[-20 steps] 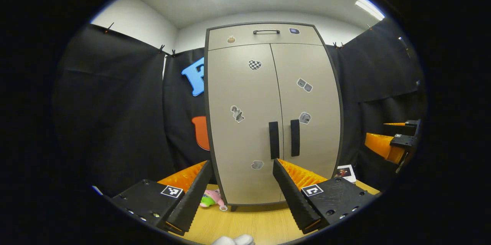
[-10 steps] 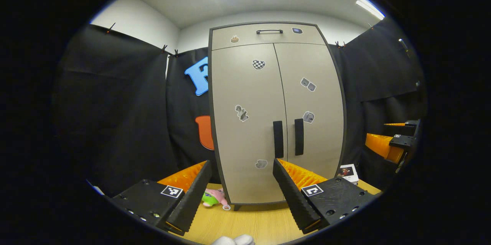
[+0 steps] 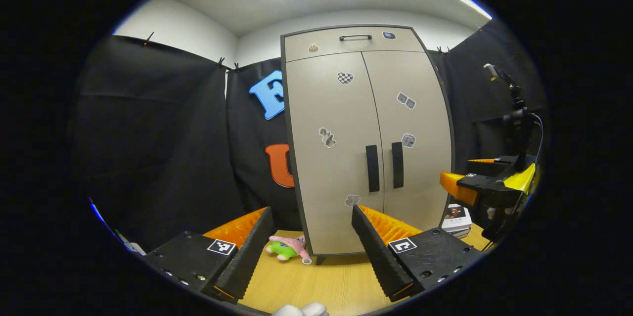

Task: Open the right door of the double-door shoe cabinet with the right hand, and open the left door with the left hand.

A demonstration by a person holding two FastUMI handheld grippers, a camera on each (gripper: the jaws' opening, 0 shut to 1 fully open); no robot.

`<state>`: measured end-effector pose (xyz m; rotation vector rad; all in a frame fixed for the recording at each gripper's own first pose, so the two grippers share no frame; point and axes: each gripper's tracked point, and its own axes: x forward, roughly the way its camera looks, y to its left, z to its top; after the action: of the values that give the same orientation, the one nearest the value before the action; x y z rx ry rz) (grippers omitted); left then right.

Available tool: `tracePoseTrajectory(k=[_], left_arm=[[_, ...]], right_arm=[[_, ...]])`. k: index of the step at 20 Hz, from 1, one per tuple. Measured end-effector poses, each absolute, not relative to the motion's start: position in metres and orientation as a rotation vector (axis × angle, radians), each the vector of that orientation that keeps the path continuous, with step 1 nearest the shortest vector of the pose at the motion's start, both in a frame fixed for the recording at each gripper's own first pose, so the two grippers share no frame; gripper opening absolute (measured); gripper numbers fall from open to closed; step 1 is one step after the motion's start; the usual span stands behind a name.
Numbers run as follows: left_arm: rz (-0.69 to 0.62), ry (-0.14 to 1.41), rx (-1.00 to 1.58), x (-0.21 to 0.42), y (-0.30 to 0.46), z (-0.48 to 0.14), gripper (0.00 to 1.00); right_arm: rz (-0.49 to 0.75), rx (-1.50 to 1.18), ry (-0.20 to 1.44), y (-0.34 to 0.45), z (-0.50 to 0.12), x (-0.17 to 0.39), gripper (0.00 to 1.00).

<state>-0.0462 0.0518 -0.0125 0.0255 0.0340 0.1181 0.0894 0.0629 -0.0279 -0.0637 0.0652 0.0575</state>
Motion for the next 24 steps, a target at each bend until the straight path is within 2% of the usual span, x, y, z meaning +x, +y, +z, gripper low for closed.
tracePoseTrajectory(k=[10,12,15,16,19,20,24], left_arm=[[0.199,0.063,-0.023,-0.07,0.084,-0.021,0.96],[0.212,0.063,-0.023,-0.071,0.09,-0.021,0.96],[0.229,0.069,-0.02,-0.071,0.097,-0.022,0.96],[0.235,0.071,-0.019,-0.071,0.099,-0.024,0.96],[0.241,0.077,-0.028,-0.069,0.103,-0.026,0.96],[0.241,0.08,-0.03,-0.069,0.104,-0.027,0.96],[0.242,0.082,-0.033,-0.065,0.107,-0.028,0.96]], right_arm=[[0.039,-0.08,0.04,0.116,-0.02,0.199,1.0],[0.022,-0.067,0.029,0.118,-0.015,0.215,0.96],[0.006,-0.047,0.063,0.118,-0.017,0.235,0.86],[0.005,-0.036,0.07,0.12,-0.018,0.24,0.86],[-0.013,-0.032,0.091,0.119,-0.022,0.25,0.63],[-0.005,-0.029,0.098,0.121,-0.024,0.253,0.64],[-0.03,-0.006,0.104,0.121,-0.026,0.259,0.47]])
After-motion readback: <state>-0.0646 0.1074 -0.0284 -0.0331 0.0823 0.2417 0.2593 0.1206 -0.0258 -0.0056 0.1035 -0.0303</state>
